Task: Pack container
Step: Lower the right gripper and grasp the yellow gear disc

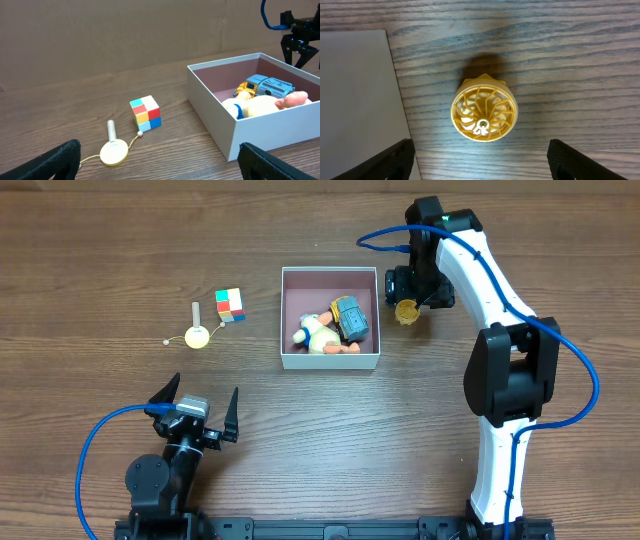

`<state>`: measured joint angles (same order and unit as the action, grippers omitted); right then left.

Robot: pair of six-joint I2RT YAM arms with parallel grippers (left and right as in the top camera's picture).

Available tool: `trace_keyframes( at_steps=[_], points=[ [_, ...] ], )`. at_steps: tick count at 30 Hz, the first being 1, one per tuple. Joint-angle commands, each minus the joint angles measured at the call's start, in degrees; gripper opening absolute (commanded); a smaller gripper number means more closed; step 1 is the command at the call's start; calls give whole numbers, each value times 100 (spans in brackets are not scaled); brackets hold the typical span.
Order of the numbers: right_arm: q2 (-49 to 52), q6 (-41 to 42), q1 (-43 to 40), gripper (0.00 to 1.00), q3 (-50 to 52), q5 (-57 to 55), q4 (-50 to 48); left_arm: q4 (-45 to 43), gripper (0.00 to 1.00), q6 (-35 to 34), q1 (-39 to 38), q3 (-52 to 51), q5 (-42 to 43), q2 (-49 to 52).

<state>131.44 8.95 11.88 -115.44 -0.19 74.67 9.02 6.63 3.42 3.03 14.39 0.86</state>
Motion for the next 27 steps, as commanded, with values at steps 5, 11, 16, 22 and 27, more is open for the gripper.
trace_keyframes(
  at_steps=[5,11,16,22,27],
  points=[
    [55,-2,-4,87,407,24,-348,-4,100,109,31,-26,48,-55],
    [55,-4,-4,87,514,24,-501,-4,100,109,31,-26,48,-55],
    [55,-4,-4,87,527,22,-575,-4,100,109,31,-26,48,-55],
    [55,-4,-4,87,597,22,-673,-4,100,109,31,-26,48,-55],
    [55,-7,-7,87,929,-42,-911,-4,100,109,31,-26,48,-55]
  ],
)
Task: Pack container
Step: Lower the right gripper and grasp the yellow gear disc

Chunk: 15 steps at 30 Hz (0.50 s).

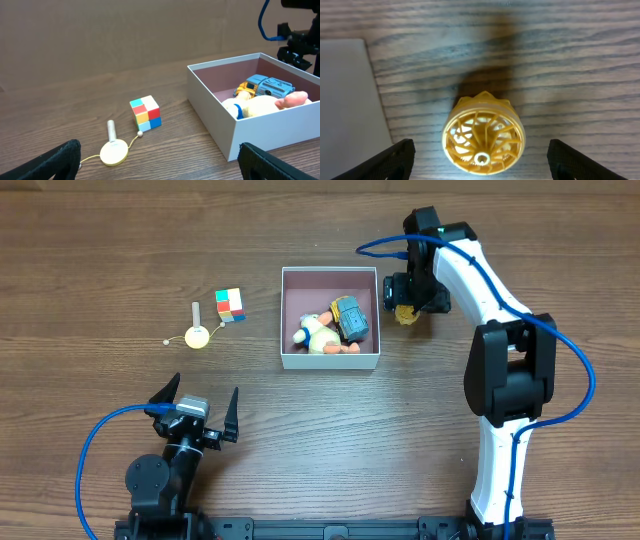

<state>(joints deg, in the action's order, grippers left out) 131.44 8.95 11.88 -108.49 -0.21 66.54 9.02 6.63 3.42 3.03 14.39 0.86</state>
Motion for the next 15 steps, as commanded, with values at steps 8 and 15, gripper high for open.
trace_keyframes(
  at_steps=[8,15],
  points=[
    [55,-26,-11,87,299,-258,-199,-4,100,109,31,-26,48,-55],
    [55,-33,-35,86,361,-254,-345,-4,100,109,31,-26,48,-55]
  ],
)
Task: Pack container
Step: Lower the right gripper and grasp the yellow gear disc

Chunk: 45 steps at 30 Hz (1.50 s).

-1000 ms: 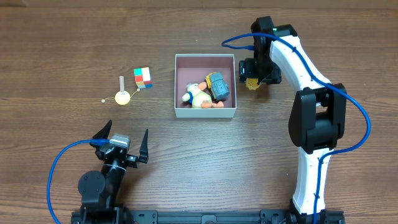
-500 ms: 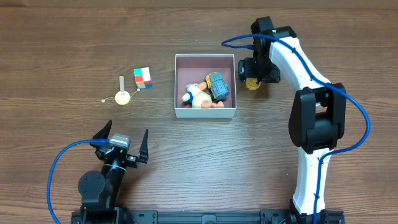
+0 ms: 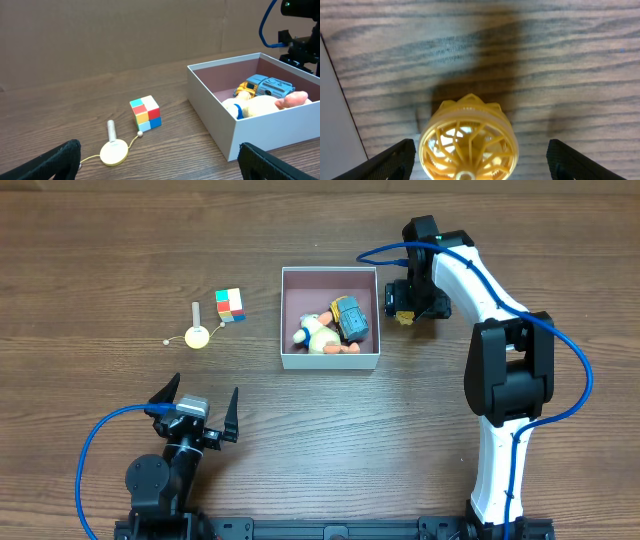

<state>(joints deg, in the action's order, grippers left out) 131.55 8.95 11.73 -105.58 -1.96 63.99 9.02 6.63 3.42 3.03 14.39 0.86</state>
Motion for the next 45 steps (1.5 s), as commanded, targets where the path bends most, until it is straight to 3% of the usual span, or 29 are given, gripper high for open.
trace_keyframes(
  at_steps=[1,45],
  points=[
    [44,-48,-20,86,85,-79,-107,-4,100,109,31,-26,48,-55],
    [44,-44,-22,75,437,-249,-669,-4,100,109,31,-26,48,-55]
  ],
)
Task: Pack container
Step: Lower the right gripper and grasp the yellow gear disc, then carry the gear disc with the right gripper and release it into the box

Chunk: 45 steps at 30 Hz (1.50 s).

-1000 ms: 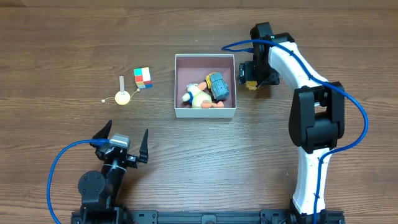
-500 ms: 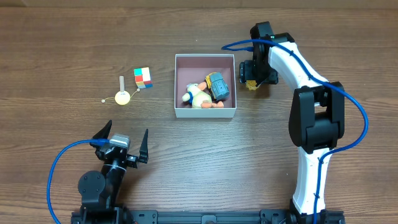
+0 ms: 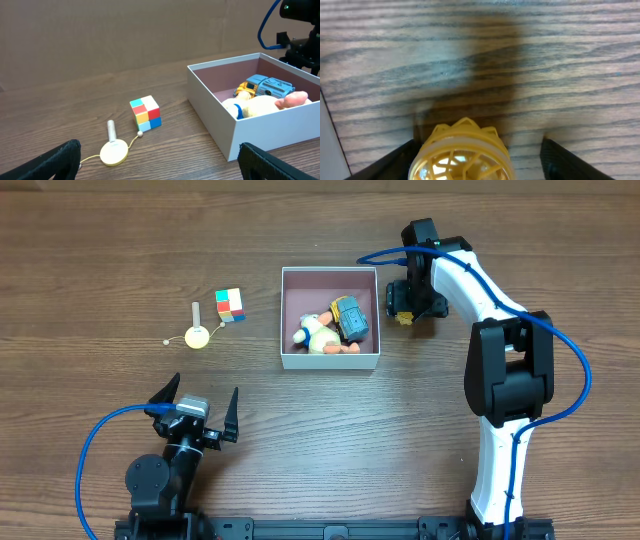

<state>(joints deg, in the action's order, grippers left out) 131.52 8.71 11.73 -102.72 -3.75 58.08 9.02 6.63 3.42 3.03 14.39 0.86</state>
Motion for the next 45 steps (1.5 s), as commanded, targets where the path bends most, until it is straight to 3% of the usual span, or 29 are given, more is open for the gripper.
trace_keyframes(
  at_steps=[1,11,21,36,45],
  points=[
    [46,-20,-22,75,151,-70,-79,-4,100,109,31,-26,48,-55],
    [44,28,-22,54,149,-70,-68,-4,100,109,31,-26,48,-55],
    [37,42,-22,54,-352,-76,496,-4,100,109,31,-26,48,-55],
    [22,42,494,54,-3635,-72,3182,-4,100,109,31,-26,48,-55],
    [28,46,1528,54,-3873,-74,2811,-4,100,109,31,-26,48,-55]
  ],
)
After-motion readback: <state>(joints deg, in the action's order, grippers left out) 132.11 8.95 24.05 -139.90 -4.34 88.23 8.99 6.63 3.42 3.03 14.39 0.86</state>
